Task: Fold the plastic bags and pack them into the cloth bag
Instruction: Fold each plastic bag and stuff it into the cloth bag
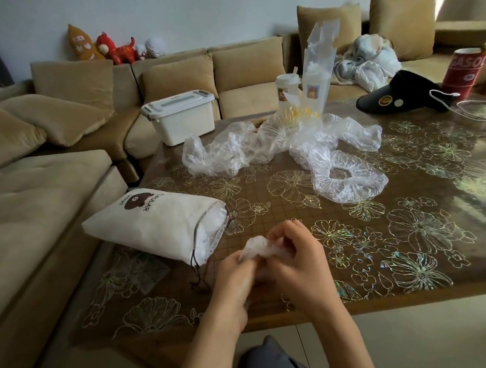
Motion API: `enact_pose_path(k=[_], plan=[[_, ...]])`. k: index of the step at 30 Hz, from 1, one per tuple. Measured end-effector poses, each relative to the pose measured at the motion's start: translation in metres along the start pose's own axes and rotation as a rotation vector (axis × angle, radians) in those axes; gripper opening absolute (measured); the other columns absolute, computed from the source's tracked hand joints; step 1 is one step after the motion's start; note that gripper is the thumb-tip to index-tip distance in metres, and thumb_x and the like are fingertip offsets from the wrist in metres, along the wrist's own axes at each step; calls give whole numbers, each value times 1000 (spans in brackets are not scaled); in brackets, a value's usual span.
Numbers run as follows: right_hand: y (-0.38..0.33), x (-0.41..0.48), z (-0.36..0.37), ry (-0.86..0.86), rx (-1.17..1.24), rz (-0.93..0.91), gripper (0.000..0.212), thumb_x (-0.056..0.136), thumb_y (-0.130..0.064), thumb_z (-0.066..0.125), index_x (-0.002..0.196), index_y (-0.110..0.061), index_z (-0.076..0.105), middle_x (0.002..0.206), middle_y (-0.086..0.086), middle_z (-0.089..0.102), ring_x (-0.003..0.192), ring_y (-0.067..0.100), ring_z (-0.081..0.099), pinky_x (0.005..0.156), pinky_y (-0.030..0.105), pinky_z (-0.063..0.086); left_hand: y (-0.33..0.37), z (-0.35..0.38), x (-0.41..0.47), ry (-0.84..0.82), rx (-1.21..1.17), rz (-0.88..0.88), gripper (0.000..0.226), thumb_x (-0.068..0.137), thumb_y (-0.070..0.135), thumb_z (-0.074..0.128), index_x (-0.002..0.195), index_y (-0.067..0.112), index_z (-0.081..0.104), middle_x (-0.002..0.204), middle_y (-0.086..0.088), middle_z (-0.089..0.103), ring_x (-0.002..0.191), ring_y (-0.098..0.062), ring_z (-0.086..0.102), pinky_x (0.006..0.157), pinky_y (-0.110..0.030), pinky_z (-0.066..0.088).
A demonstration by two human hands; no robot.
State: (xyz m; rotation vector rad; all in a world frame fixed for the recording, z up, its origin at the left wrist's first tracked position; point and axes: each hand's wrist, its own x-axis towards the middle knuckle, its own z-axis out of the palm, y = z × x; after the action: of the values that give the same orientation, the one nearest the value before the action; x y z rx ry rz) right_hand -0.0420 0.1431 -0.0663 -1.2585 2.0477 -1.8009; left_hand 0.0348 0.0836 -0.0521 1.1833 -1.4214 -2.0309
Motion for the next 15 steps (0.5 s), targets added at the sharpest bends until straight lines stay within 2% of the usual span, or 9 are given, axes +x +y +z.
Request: enact_pose_path(k=[2,5,7,9,10,11,13,15], plan=[[-3,0,-2,-83,44,40,20,61,-13,50,70,-31,52,75,-4,52,72,5,47,62,12,34,1,-1,0,-49,-96,-3,7,81,16,68,85,10,69,60,0,66,47,-5,58,47,-21,48],[-6,1,-3,-180,108,92,15,67,-24,49,73,-27,62,79,-7,55,80,5,51,68,16,37,-2,-1,4,-52,-222,-19,10,86,7,59,85,9,69,71,-5,69,59,-11,63,51,-23,52],[-7,1,-2,-168,154,106,27,72,-36,46,71,-19,68,76,-5,56,79,10,54,69,23,40,-2,-2,7,-66,-310,-56,17,87,1,52,83,7,68,71,-8,67,61,-14,64,52,-22,53],[-7,3,0,-114,96,73,41,73,-47,43,67,-14,66,72,-3,56,76,14,54,70,31,42,1,-5,5,-120,-428,-79,29,89,2,44,76,4,70,69,-11,68,58,-16,65,49,-22,53],[-7,3,1,-85,45,53,42,74,-49,43,64,-14,65,71,-3,57,77,15,53,72,34,42,3,-7,3,-144,-487,-93,36,89,5,39,73,1,71,69,-14,68,56,-18,66,47,-22,53],[-5,3,2,-63,-6,33,40,74,-48,43,63,-16,64,71,-4,58,78,15,53,73,34,42,6,-10,1,-170,-534,-107,39,89,9,37,74,-2,71,71,-17,69,56,-20,67,47,-24,53],[-1,2,2,-56,-107,-2,36,75,-46,43,64,-21,66,73,-10,61,81,12,51,76,34,41,10,-16,-1,-229,-576,-116,42,90,21,38,91,-10,67,81,-23,68,63,-26,67,52,-27,55],[2,1,1,-71,-196,-34,36,75,-46,42,68,-22,69,77,-15,64,84,11,50,80,37,41,12,-18,-2,-252,-547,-100,51,91,36,49,107,-10,62,90,-23,65,71,-25,65,61,-29,55]])
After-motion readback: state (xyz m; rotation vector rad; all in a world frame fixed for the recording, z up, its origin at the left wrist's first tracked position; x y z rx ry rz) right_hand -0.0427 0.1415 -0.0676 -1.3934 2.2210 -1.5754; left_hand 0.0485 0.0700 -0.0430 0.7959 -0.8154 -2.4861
